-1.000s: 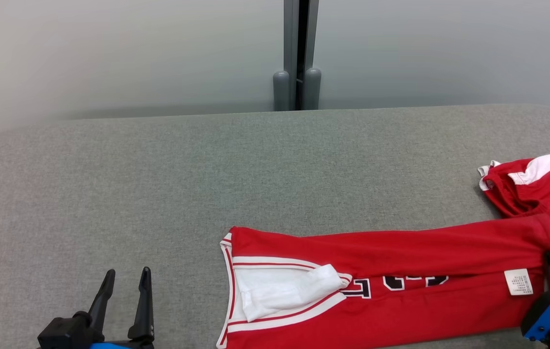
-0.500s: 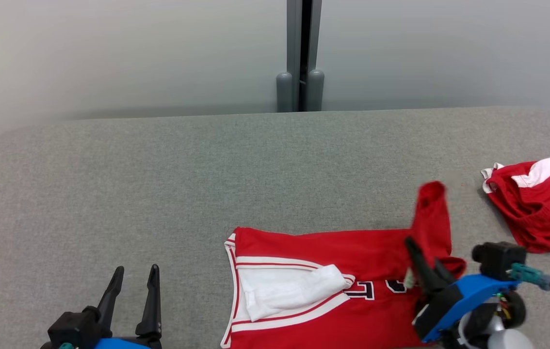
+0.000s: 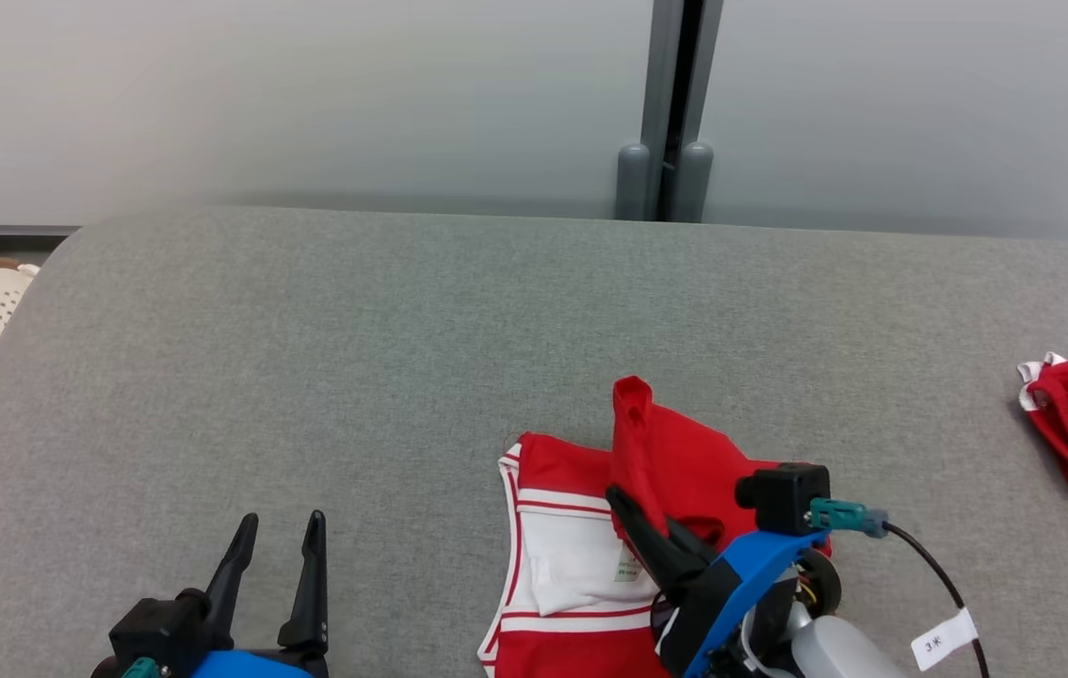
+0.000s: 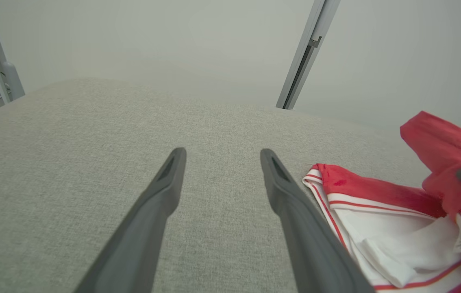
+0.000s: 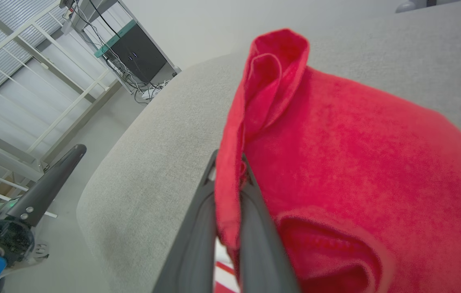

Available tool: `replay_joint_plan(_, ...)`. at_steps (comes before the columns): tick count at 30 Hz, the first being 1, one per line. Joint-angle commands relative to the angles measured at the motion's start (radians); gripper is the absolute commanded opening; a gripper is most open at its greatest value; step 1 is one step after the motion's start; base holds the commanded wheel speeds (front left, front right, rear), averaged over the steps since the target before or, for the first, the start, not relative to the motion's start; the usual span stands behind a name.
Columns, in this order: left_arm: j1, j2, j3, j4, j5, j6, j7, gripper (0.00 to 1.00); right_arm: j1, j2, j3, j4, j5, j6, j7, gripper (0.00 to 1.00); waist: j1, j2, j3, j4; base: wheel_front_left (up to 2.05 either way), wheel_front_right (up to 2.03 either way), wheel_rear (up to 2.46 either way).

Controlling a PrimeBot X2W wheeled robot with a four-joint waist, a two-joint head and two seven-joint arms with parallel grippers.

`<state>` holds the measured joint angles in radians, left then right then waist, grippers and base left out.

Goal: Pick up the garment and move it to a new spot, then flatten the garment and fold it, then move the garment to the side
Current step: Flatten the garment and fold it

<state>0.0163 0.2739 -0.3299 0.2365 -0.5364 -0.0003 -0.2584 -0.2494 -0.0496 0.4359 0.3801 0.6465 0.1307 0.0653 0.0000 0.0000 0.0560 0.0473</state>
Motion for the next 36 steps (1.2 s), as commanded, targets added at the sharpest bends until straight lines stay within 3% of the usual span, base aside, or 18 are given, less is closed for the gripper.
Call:
replay_joint_plan(1,-0.022,-0.004,0.001,0.004,0.004,-0.006,-0.004,1.0,-0.032,-0.002,0.03,0.026,0.025,0.0,-0.011,0.0,0.0,0.0,0.01,0.019,0.0,0.0,0.0)
replay_joint_plan(12,-0.044,-0.011,-0.01,0.02,0.009,-0.013,-0.006,1.0,-0.142,-0.002,0.205,0.201,0.173,0.0,-0.056,0.0,0.0,0.0,0.018,0.067,0.0,0.0,0.0)
replay_joint_plan(14,-0.045,-0.013,-0.013,0.025,0.009,-0.013,-0.006,1.0,-0.169,-0.001,0.262,0.235,0.214,0.0,-0.072,0.55,0.0,0.0,0.017,0.072,0.0,0.0,0.0)
replay_joint_plan(15,-0.045,-0.012,-0.014,0.026,0.01,-0.013,-0.006,1.0,-0.177,-0.001,0.283,0.236,0.229,0.0,-0.079,1.0,0.0,0.0,0.016,0.073,0.0,0.0,0.0)
replay_joint_plan(21,-0.047,-0.017,-0.022,0.032,0.013,-0.013,-0.006,1.0,-0.219,-0.002,0.342,0.261,0.267,0.0,-0.132,1.0,0.0,0.0,0.012,0.066,0.0,0.0,0.0)
replay_joint_plan(27,-0.051,-0.021,-0.029,0.032,0.019,-0.017,-0.006,1.0,-0.268,-0.003,0.329,0.304,0.209,0.0,-0.223,1.0,0.0,0.0,0.005,0.047,0.0,0.0,0.0)
replay_joint_plan(31,-0.06,-0.019,-0.041,0.033,0.028,-0.024,-0.007,1.0,-0.293,-0.003,0.255,0.351,0.102,0.0,-0.288,1.0,0.0,0.0,-0.003,0.03,0.0,0.0,0.0)
replay_joint_plan(36,-0.067,-0.021,-0.052,0.033,0.033,-0.023,-0.007,1.0,-0.286,-0.002,0.078,0.397,-0.106,0.0,-0.325,1.0,0.0,0.0,-0.017,0.009,0.0,0.0,0.0)
